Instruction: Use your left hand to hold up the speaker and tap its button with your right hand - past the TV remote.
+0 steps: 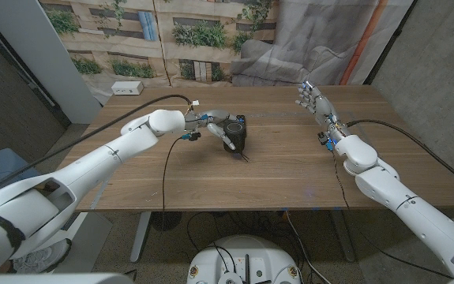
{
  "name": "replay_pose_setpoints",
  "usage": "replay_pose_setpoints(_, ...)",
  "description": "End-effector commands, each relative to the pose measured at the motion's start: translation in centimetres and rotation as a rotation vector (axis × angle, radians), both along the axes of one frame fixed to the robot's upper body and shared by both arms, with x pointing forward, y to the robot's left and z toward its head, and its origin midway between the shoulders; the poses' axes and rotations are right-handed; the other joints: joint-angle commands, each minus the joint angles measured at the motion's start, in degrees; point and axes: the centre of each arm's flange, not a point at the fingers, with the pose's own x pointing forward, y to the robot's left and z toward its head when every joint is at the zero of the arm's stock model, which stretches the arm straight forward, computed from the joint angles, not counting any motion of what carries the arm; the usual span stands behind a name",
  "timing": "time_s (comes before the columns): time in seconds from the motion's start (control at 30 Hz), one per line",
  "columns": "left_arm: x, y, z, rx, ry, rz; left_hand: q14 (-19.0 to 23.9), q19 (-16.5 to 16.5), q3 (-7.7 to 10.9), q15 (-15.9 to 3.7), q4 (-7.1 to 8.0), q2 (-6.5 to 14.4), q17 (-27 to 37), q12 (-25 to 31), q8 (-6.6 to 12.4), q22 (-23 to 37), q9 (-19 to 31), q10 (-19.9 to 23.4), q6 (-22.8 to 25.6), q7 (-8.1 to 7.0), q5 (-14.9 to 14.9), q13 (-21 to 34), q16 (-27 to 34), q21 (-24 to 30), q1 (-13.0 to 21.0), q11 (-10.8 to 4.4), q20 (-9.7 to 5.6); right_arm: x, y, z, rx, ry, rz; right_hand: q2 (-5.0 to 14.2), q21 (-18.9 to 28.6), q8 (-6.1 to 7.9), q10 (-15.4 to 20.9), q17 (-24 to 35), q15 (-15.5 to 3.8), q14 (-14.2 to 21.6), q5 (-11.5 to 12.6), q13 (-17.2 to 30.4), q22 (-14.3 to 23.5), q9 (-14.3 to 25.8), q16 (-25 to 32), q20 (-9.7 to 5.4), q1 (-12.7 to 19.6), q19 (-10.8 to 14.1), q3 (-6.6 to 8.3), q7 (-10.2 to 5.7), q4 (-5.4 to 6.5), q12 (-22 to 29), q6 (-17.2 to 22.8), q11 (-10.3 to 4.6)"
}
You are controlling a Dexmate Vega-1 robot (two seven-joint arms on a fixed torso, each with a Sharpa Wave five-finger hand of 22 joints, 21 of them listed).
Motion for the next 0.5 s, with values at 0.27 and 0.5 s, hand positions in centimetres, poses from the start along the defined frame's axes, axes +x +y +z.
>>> replay_pose_setpoints(0.27, -0.4, 1.4, -2.3, -0.081, -0.095, 0.099, 5.5, 0.5, 1.5, -13.11, 0.77, 16.3, -0.1, -0.4, 9.46, 0.1, -0.1, 11.0, 13.9, -1.41, 0.1, 3.7, -0.3, 0.0, -4.4, -5.99, -5.79, 1.6, 0.7, -1.4, 0.068, 0.058, 0.041, 0.56, -0.1, -0.13, 0.2, 0.2, -0.11, -0.2, 0.1, 0.1, 0.1, 0.0, 0.0, -0.14, -0.2, -0.2, -0.05, 0.03, 0.49, 0.1, 0.6, 0.55)
replay_pose_setpoints(0.5, -0.4, 1.9, -3.1, -0.108, -0.109, 0.13, 5.6, 0.5, 1.65, -13.03, 0.83, 16.4, -0.1, -0.6, 9.18, 0.1, -0.1, 11.1, 14.0, -1.21, 0.1, 3.4, -0.5, 0.0, -4.8, -6.01, -5.78, 2.1, 0.8, -1.9, 0.09, 0.069, 0.053, 0.79, -0.1, -0.17, 0.3, 0.2, -0.13, -0.1, 0.1, 0.1, 0.1, 0.0, 0.1, -0.07, -0.3, -0.1, -0.05, 0.13, 0.62, 0.1, 0.7, 0.47)
